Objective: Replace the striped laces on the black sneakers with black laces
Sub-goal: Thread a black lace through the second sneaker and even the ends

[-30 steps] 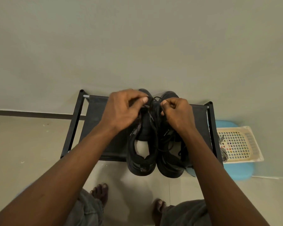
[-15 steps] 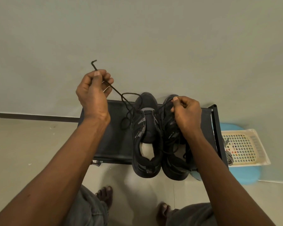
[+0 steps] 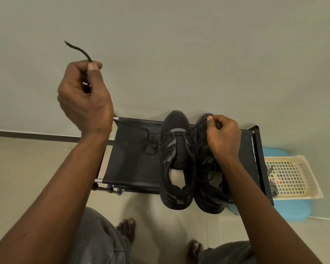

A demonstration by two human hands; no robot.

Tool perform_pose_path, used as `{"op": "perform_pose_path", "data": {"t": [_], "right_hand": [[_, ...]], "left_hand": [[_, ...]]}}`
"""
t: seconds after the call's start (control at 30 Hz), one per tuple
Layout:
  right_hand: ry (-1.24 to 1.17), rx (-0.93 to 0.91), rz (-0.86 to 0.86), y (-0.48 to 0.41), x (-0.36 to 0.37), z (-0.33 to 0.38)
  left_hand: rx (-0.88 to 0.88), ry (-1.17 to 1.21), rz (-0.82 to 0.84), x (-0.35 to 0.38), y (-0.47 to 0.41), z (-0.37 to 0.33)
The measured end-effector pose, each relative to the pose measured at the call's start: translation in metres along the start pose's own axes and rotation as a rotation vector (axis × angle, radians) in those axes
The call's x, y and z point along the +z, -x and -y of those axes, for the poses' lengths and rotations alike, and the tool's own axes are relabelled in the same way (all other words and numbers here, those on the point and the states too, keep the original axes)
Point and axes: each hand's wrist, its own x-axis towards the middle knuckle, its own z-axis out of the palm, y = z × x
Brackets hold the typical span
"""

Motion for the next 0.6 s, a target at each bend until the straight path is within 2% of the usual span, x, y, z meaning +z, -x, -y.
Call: {"op": "perform_pose_path", "data": {"t": [0.07, 0.13, 0.23, 0.3, 0.4, 0.47, 0.53, 0.6], "right_hand": [[0.169, -0.087, 0.026, 0.005, 0.002, 0.006], [0.26, -0.204, 0.122, 0.01, 0.009, 0.013], [0.335, -0.408, 0.314, 0.021, 0.029, 0.028], [0.449, -0.543, 0.443, 0.03, 0.046, 0.034], [0.63, -0.622, 0.597, 0.042, 0.066, 0.037], [0.743, -0.647, 0.613, 0.043, 0.07, 0.036], [0.714, -0.618, 0.585, 0.038, 0.07, 0.036], [0.506, -0.49, 0.557, 0.03, 0.067, 0.035]], "left_hand": [[-0.15, 0.158, 0.13, 0.002, 0.002, 0.004], [-0.408, 0.366, 0.242, 0.007, 0.006, -0.003], [-0.831, 0.74, 0.328, 0.009, 0.006, -0.021], [-1.018, 1.006, 0.351, 0.01, 0.002, -0.028], [-1.141, 1.285, 0.376, 0.009, 0.0, -0.035], [-1.178, 1.422, 0.387, 0.009, 0.001, -0.039], [-1.167, 1.439, 0.382, 0.007, -0.002, -0.041], [-1.095, 1.281, 0.374, 0.005, -0.006, -0.044]]}}
